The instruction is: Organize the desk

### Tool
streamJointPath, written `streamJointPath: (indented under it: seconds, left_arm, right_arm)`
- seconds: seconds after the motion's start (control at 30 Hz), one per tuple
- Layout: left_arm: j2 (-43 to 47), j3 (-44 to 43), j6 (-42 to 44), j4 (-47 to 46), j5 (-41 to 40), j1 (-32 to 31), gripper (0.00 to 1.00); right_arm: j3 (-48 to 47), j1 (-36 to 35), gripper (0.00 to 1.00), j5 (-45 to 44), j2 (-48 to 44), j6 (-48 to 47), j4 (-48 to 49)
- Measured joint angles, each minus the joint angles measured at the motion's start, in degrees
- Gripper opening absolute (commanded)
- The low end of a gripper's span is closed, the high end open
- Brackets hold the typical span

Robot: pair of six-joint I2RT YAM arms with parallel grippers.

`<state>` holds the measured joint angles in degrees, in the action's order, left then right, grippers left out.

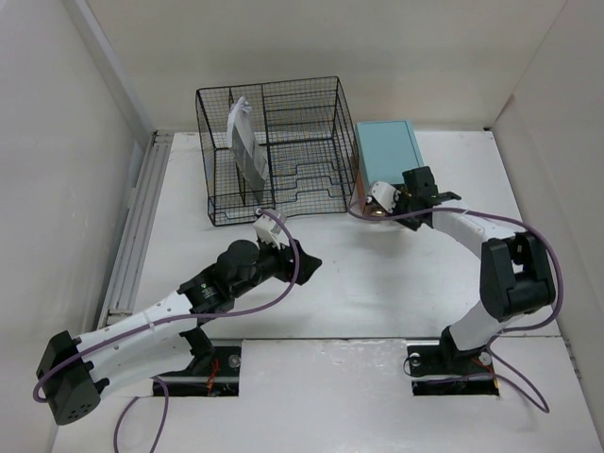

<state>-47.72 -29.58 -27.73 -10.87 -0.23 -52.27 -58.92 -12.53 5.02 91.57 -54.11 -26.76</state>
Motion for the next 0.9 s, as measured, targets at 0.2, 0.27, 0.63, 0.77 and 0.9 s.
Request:
streamJointPath:
  seconds: [0.2, 0.27, 0.63, 0.77, 0.9]
  left_arm:
    - [0.0, 0.0, 0.0, 0.0, 0.0, 0.0, 0.7]
    - [0.0, 0.0, 0.0, 0.0, 0.0, 0.0, 0.7]
    - [-0.3, 0.0, 0.0, 0.0, 0.0, 0.0, 0.7]
    - [-0.5, 0.0, 0.0, 0.0, 0.0, 0.0, 0.7]
    - [-0.5, 0.0, 0.0, 0.0, 0.0, 0.0, 0.7]
  right_arm:
    - [1.3, -3.3, 0.0, -9.6, 1.5, 3.0, 9.5]
    - [1.7, -3.7, 0.0, -11.5, 1.8, 2.8, 11.6]
    - [5.7, -4.9, 0.0, -17.2, 1.9, -1.4, 21.6]
    - [6.1, -5.4, 0.0, -18.5, 2.0, -1.7, 22.8]
    - [6.4, -5.7, 0.0, -17.1, 0.0, -1.5, 20.2]
